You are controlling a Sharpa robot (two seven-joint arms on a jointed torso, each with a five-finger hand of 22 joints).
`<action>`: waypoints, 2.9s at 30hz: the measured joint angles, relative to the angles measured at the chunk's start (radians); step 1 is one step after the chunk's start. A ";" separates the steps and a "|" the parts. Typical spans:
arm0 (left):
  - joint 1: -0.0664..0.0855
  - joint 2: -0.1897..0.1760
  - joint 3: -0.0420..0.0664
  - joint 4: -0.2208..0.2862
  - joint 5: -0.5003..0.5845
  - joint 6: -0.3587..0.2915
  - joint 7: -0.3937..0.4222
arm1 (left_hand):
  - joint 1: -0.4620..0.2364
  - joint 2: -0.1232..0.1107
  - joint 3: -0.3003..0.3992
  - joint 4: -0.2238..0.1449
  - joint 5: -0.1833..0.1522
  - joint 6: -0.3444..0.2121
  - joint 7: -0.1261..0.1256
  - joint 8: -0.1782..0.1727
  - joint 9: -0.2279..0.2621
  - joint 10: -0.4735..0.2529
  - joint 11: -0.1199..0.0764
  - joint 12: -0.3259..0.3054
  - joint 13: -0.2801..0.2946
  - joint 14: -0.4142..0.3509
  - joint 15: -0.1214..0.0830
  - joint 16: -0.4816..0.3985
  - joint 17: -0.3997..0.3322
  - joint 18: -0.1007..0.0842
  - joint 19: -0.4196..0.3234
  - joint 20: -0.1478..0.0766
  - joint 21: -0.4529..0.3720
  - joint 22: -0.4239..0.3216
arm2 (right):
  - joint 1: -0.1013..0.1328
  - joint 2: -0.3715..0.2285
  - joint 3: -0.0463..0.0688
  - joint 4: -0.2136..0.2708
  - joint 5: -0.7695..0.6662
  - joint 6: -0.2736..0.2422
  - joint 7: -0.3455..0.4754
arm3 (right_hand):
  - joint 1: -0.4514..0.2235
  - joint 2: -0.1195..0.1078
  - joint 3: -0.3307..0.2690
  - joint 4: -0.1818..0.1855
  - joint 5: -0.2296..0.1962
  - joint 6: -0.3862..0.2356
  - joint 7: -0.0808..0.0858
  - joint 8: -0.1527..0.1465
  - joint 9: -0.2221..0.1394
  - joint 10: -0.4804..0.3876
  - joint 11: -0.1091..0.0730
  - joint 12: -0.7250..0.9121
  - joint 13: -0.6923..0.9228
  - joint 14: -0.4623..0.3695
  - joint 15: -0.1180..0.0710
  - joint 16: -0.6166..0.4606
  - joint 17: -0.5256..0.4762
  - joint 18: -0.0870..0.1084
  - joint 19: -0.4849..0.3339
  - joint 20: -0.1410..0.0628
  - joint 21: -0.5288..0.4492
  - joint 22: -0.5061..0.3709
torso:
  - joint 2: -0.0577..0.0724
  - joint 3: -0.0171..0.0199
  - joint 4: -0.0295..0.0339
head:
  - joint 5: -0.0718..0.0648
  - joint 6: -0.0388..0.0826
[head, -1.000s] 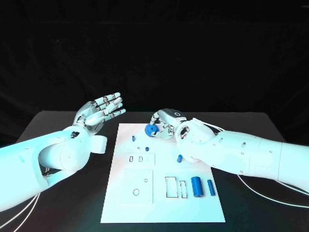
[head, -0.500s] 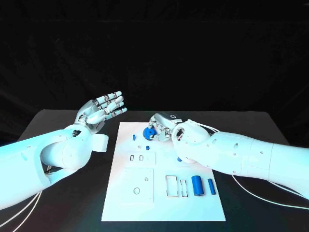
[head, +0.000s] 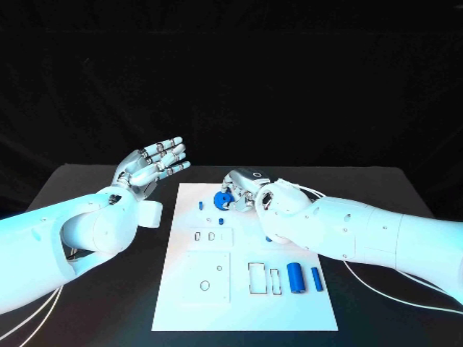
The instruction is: Assemble the parts on the task board
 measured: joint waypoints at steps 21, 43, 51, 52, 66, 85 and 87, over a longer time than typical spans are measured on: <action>0.000 -0.001 0.000 0.000 0.000 -0.001 -0.004 | 0.000 0.000 0.000 0.000 0.000 0.007 0.000 0.000 0.000 0.000 0.000 0.000 0.000 -0.004 -0.004 0.000 -0.003 0.000 0.000 0.000 0.000 0.000 | -0.005 0.006 0.001 -0.021 0.022 0.058 0.019 | -0.313 0.048 -0.086 0.019 0.049 -0.049 0.021 -0.082 -0.010 -0.002 0.020 0.000 0.000 0.000 0.018 0.000 0.000 0.000 0.000 0.018 0.000 0.000 | 0.000 -0.0001 -0.0011 | 0.002 0.000; 0.000 -0.014 0.000 0.001 0.000 -0.003 -0.007 | 0.000 0.000 0.000 0.000 0.000 0.007 0.000 0.000 0.000 0.000 0.000 0.000 0.000 -0.011 -0.003 0.000 -0.003 0.000 0.000 0.000 0.000 0.000 | 0.008 -0.161 0.002 0.130 0.032 -0.005 0.047 | -0.283 0.045 -0.054 -0.007 0.049 -0.033 0.016 -0.089 -0.001 -0.002 0.020 0.000 0.001 0.000 0.018 0.000 0.000 0.000 0.000 0.018 0.000 0.000 | 0.000 0.0035 -0.0090 | 0.008 0.006; 0.000 -0.018 0.000 0.004 0.000 -0.003 -0.007 | 0.000 0.000 0.000 0.000 0.000 0.007 0.000 0.000 0.000 0.000 0.000 0.000 0.000 -0.011 -0.003 0.000 -0.003 0.000 0.000 0.000 0.000 0.000 | 0.054 -0.325 0.006 0.227 0.114 -0.035 0.097 | -0.221 0.029 -0.023 -0.038 0.049 -0.026 0.015 -0.098 0.000 -0.002 0.020 0.000 0.001 0.000 0.018 0.000 0.000 0.000 0.000 0.018 0.000 0.000 | -0.002 0.0079 -0.0188 | 0.012 0.014; 0.000 -0.019 -0.001 0.005 0.000 -0.003 -0.007 | 0.000 0.000 0.000 0.000 0.000 0.007 0.000 0.000 0.000 0.000 0.000 0.000 0.000 -0.011 -0.003 0.000 -0.003 0.000 0.000 0.000 0.000 0.000 | 0.060 -0.353 0.007 0.237 0.136 -0.030 0.105 | -0.208 0.022 -0.018 -0.043 0.049 -0.026 0.015 -0.102 0.000 -0.002 0.020 0.000 0.001 0.000 0.018 0.000 0.000 0.000 0.000 0.018 0.000 0.000 | -0.002 0.0086 -0.0210 | 0.012 0.014; -0.001 -0.020 -0.001 0.006 0.000 -0.002 -0.007 | 0.000 0.000 0.000 0.000 0.000 0.013 0.001 0.000 0.000 0.000 0.000 0.000 0.000 -0.007 -0.007 0.000 -0.003 0.000 0.000 0.000 0.000 0.000 | 0.063 -0.535 0.006 0.248 0.280 0.080 0.246 | -0.112 -0.031 -0.019 -0.105 0.006 -0.050 0.024 -0.143 -0.001 -0.002 0.020 0.000 0.001 0.000 0.018 0.000 0.000 0.000 0.000 0.018 0.000 0.000 | -0.004 0.0144 -0.0302 | -0.008 0.014; -0.003 -0.016 -0.002 -0.001 0.000 0.000 -0.007 | 0.004 0.004 0.000 0.000 0.000 0.032 0.004 0.000 0.003 0.013 0.013 0.000 0.000 0.014 -0.007 0.000 -0.001 0.000 0.022 0.000 0.004 0.001 | 0.016 -0.492 0.004 0.154 0.281 0.116 0.291 | -0.070 -0.015 -0.025 -0.125 0.009 -0.055 0.023 -0.152 0.002 -0.002 0.020 0.000 0.000 0.000 0.018 0.000 0.000 0.000 0.000 0.018 0.000 0.000 | -0.004 0.0104 -0.0270 | -0.017 0.001; -0.003 -0.016 -0.002 -0.001 0.000 0.000 -0.007 | 0.004 0.004 0.000 0.000 0.000 0.032 0.004 0.000 0.003 0.013 0.013 0.000 0.000 0.014 -0.007 0.000 -0.001 0.000 0.022 0.000 0.004 0.001 | 0.010 -0.485 0.004 0.146 0.281 0.118 0.288 | -0.070 -0.015 -0.025 -0.125 0.009 -0.049 0.024 -0.152 0.002 -0.002 0.020 0.000 0.000 0.000 0.018 0.000 0.000 0.000 0.000 0.018 0.000 0.000 | -0.005 0.0103 -0.0264 | -0.015 -0.001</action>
